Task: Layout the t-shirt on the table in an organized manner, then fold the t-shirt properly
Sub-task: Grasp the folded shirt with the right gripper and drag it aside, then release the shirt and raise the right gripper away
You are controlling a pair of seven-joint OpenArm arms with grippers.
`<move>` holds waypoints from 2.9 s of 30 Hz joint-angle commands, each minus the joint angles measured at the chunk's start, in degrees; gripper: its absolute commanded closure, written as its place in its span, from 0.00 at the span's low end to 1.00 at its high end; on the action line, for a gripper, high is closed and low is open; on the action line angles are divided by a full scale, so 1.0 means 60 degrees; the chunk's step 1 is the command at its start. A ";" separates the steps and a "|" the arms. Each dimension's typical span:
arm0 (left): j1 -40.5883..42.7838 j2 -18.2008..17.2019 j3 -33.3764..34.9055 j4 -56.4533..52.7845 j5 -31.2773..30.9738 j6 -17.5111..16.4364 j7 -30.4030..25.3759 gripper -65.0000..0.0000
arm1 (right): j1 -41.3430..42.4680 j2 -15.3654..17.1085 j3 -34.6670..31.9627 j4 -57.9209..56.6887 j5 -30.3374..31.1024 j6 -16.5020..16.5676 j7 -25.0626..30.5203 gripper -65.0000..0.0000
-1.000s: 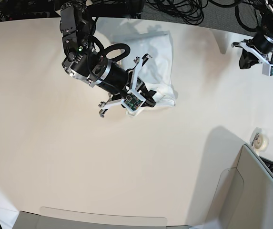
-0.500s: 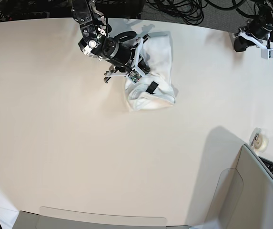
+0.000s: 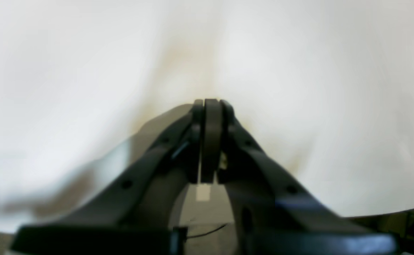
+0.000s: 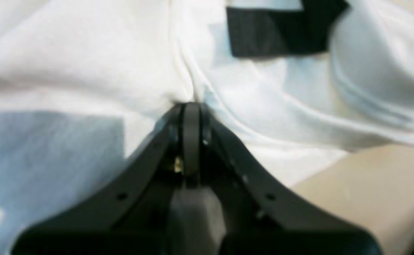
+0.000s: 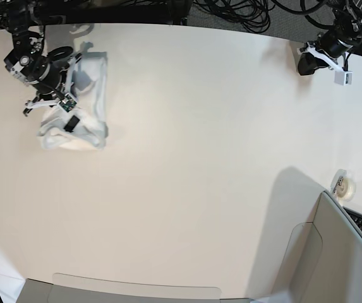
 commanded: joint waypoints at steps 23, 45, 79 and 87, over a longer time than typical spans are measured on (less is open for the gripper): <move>-0.0237 -0.0020 0.0071 -0.0033 0.0598 0.0065 0.0559 1.00 | -0.0814 0.2694 0.1317 -0.2375 -0.0719 0.0105 -0.1442 1.00; -0.0252 -0.0005 0.0921 -0.0018 0.0627 0.0124 0.0559 1.00 | 0.1150 -0.0222 0.4423 0.2900 -0.0060 0.1284 -0.4768 1.00; -0.0164 -0.0049 0.0906 -0.0003 0.0583 0.0124 0.0574 1.00 | -0.0960 -0.2624 0.6064 0.1948 0.0453 0.1189 -0.3962 1.00; -0.0164 -0.0005 0.0789 0.0759 0.0569 0.0124 0.0588 1.00 | -0.1092 -0.2624 0.6064 0.2285 0.1200 0.1175 -0.3962 1.00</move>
